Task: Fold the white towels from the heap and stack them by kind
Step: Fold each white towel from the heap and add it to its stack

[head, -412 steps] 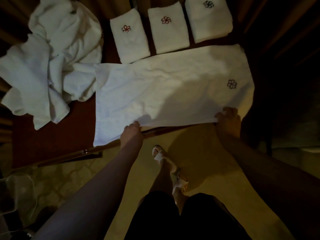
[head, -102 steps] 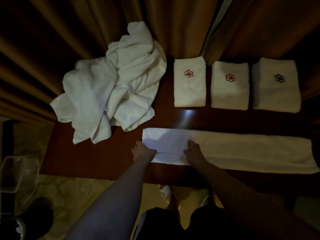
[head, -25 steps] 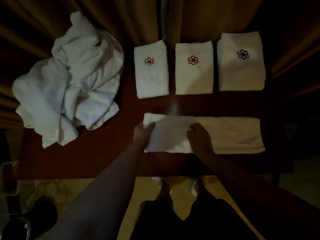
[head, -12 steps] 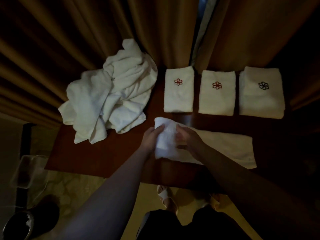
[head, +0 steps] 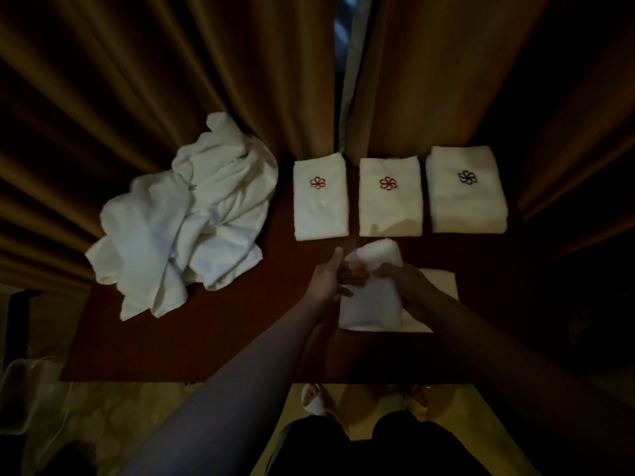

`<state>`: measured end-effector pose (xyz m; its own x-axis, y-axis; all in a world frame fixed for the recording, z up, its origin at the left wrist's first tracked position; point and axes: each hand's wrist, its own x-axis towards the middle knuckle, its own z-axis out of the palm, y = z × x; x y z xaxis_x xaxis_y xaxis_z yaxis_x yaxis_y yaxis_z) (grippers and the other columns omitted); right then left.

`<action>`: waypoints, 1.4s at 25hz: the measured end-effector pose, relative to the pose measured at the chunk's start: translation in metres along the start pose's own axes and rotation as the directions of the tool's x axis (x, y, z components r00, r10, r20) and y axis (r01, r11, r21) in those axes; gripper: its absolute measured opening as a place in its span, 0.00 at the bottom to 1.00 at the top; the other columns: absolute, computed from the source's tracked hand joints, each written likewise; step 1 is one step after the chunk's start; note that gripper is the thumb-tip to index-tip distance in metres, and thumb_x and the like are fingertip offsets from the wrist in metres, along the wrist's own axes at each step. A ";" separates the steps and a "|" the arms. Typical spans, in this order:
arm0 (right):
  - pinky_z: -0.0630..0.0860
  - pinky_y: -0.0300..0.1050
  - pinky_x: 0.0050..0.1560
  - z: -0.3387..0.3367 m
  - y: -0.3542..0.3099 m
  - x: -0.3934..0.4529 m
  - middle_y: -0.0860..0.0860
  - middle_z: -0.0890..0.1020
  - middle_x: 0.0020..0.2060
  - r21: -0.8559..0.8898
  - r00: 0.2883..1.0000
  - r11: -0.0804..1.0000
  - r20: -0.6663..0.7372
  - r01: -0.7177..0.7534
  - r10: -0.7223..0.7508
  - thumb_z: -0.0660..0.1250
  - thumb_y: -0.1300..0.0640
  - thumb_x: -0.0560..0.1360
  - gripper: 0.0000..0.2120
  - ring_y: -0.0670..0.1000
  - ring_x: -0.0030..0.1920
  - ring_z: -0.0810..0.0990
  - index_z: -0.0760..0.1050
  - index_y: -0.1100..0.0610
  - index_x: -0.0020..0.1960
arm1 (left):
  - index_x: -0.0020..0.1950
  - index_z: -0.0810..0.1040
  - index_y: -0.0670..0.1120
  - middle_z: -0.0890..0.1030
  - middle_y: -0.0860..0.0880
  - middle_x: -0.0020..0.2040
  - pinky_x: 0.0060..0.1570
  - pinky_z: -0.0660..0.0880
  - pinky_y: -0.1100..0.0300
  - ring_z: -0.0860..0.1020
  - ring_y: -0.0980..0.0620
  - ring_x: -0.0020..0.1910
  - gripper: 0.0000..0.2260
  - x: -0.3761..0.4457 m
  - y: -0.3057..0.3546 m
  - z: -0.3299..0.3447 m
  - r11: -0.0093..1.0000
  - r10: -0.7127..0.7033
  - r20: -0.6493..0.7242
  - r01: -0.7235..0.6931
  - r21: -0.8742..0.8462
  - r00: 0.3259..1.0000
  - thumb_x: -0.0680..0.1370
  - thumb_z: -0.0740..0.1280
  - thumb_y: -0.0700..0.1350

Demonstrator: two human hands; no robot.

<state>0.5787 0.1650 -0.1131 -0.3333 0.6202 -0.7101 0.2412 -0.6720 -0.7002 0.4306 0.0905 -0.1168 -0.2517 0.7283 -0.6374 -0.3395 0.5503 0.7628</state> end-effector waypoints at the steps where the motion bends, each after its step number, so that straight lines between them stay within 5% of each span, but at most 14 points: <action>1: 0.76 0.50 0.48 -0.014 -0.001 0.000 0.59 0.81 0.54 0.003 1.000 1.000 -0.027 -0.013 0.013 0.69 0.62 0.72 0.19 0.57 0.51 0.79 0.74 0.61 0.63 | 0.54 0.81 0.38 0.84 0.41 0.47 0.37 0.73 0.57 0.83 0.46 0.43 0.28 0.004 0.000 0.008 1.000 -0.005 0.002 0.005 0.011 1.000 0.82 0.52 0.58; 8: 0.74 0.45 0.39 -0.095 0.006 0.010 0.54 0.79 0.47 -0.019 0.986 0.997 -0.155 -0.068 0.064 0.70 0.59 0.73 0.15 0.52 0.42 0.78 0.74 0.59 0.58 | 0.48 0.82 0.43 0.83 0.45 0.45 0.40 0.76 0.56 0.80 0.49 0.42 0.10 0.034 -0.043 0.043 0.934 0.046 -0.248 0.046 0.355 0.968 0.80 0.63 0.47; 11: 0.78 0.56 0.53 -0.129 0.016 0.024 0.57 0.80 0.55 -0.013 0.978 0.996 -0.189 -0.087 0.083 0.71 0.57 0.72 0.23 0.58 0.52 0.79 0.73 0.59 0.66 | 0.44 0.79 0.45 0.82 0.46 0.43 0.39 0.74 0.58 0.79 0.49 0.40 0.09 0.048 -0.063 0.045 0.776 0.003 -0.287 0.179 0.605 0.958 0.79 0.63 0.48; 14: 0.76 0.56 0.57 -0.155 0.027 0.036 0.57 0.77 0.61 -0.023 0.972 0.995 -0.217 -0.102 0.095 0.71 0.58 0.72 0.27 0.60 0.57 0.77 0.69 0.59 0.70 | 0.58 0.78 0.41 0.82 0.42 0.52 0.38 0.75 0.58 0.81 0.43 0.50 0.17 0.054 -0.078 0.051 0.819 -0.040 -0.274 0.189 0.542 0.961 0.76 0.69 0.52; 18: 0.73 0.60 0.62 -0.170 0.041 0.049 0.60 0.73 0.67 -0.029 0.984 0.996 -0.160 -0.086 0.080 0.69 0.57 0.75 0.29 0.61 0.63 0.74 0.64 0.59 0.73 | 0.67 0.72 0.41 0.78 0.46 0.61 0.42 0.75 0.59 0.78 0.47 0.54 0.26 0.058 -0.085 0.064 0.844 -0.084 -0.267 0.211 0.493 0.960 0.74 0.72 0.53; 22: 0.70 0.57 0.65 -0.171 0.049 0.064 0.58 0.68 0.70 -0.302 0.974 0.951 -0.226 -0.068 -0.002 0.66 0.52 0.77 0.29 0.60 0.68 0.70 0.60 0.58 0.75 | 0.68 0.71 0.41 0.78 0.46 0.62 0.49 0.78 0.54 0.78 0.46 0.56 0.31 0.069 -0.090 0.067 0.852 -0.077 -0.301 0.220 0.475 0.950 0.72 0.72 0.57; 26: 0.65 0.56 0.69 -0.171 0.062 0.078 0.58 0.67 0.71 -0.561 0.951 0.823 -0.294 -0.092 -0.094 0.65 0.47 0.77 0.32 0.60 0.70 0.66 0.59 0.58 0.75 | 0.66 0.73 0.40 0.79 0.46 0.59 0.43 0.77 0.60 0.80 0.49 0.51 0.30 0.077 -0.093 0.065 0.866 -0.075 -0.294 0.209 0.455 0.953 0.71 0.74 0.56; 31: 0.68 0.54 0.64 -0.166 0.065 0.079 0.60 0.69 0.69 -0.634 0.895 0.751 -0.423 -0.184 -0.138 0.68 0.43 0.74 0.35 0.61 0.68 0.69 0.62 0.60 0.73 | 0.65 0.74 0.38 0.79 0.44 0.58 0.42 0.76 0.60 0.79 0.48 0.51 0.28 0.083 -0.095 0.069 0.916 -0.154 -0.324 0.258 0.306 0.933 0.71 0.76 0.51; 35: 0.73 0.52 0.59 -0.163 0.059 0.076 0.61 0.75 0.63 -0.673 0.874 0.676 -0.478 -0.300 -0.088 0.69 0.41 0.72 0.33 0.61 0.62 0.75 0.69 0.63 0.68 | 0.65 0.74 0.44 0.80 0.46 0.59 0.45 0.78 0.56 0.79 0.50 0.52 0.27 0.077 -0.082 0.066 0.958 -0.089 -0.264 0.155 0.241 0.960 0.70 0.76 0.51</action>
<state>0.7159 0.2383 -0.2199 0.1231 0.7947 -0.5943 0.8768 -0.3676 -0.3100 0.4992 0.1287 -0.2209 -0.4511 0.5425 -0.7087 -0.1462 0.7384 0.6583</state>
